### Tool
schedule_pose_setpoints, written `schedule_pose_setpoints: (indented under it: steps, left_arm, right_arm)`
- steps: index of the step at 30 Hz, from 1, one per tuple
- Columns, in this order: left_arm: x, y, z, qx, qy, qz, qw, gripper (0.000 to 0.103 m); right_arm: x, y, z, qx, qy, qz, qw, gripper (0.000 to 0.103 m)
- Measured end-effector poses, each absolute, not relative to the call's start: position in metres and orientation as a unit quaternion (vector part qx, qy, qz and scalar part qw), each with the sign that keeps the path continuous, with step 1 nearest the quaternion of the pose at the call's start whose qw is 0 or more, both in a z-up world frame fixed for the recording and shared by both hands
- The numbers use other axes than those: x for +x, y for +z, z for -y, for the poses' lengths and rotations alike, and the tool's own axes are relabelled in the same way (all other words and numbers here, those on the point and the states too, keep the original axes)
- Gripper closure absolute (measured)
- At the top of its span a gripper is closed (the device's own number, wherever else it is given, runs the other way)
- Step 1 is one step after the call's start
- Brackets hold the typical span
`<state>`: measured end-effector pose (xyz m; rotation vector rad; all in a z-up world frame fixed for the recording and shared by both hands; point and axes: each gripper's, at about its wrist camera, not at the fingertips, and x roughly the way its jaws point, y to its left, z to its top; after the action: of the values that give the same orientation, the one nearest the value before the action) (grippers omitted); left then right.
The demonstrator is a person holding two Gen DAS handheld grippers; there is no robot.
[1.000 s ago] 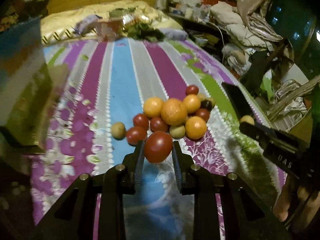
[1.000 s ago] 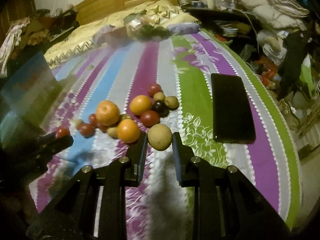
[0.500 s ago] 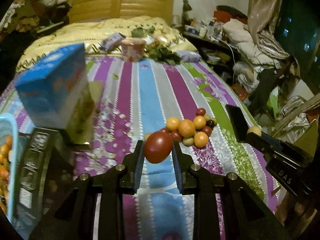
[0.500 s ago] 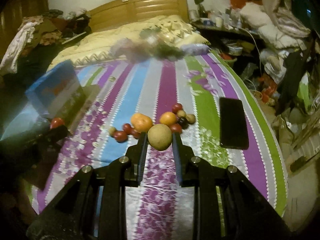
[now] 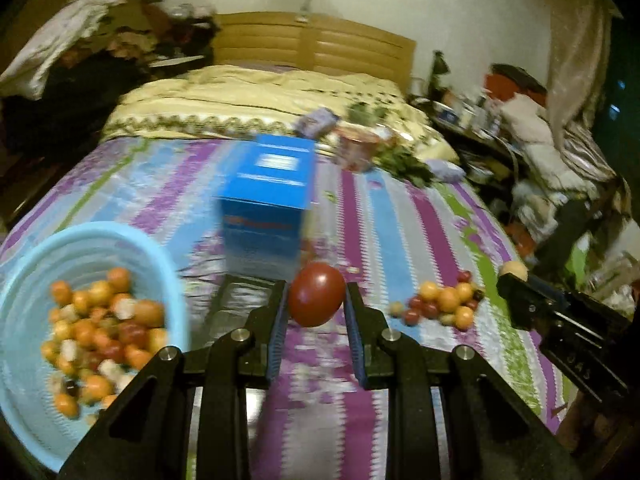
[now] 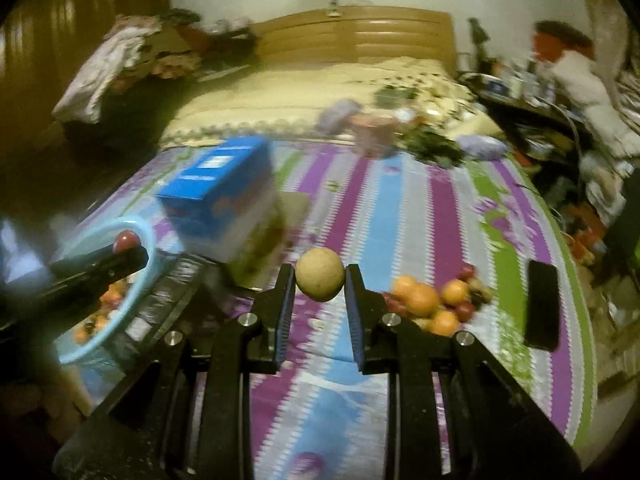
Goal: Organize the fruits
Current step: 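Carry the tomato and brown fruit over the blue basket with both tools, then open both tools to drop the tomato and brown fruit into the basket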
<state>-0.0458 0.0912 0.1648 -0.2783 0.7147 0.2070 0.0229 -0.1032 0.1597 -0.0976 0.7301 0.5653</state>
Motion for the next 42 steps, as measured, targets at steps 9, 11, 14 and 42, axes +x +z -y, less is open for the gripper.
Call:
schedule_pose_setpoints:
  steps: [9,11,14,42]
  left_arm:
    - [-0.110,0.167,-0.195,-0.175,0.199,-0.346,0.900,0.075]
    - [-0.126,0.166,-0.215,-0.181,0.217,-0.347,0.894,0.075]
    - [-0.145,0.165,-0.241,-0.189,0.238,-0.349,0.887,0.075]
    - [-0.173,0.101,-0.324,-0.252,0.247,-0.430,0.831,0.075]
  right_arm:
    - [-0.007,0.177,0.008,-0.081,0.366,-0.348,0.860,0.077]
    - [-0.015,0.178,-0.013,-0.089,0.383,-0.348,0.851,0.077]
    - [-0.022,0.176,-0.038,-0.096,0.403,-0.353,0.839,0.077]
    - [-0.049,0.117,-0.150,-0.172,0.457,-0.465,0.738,0.077]
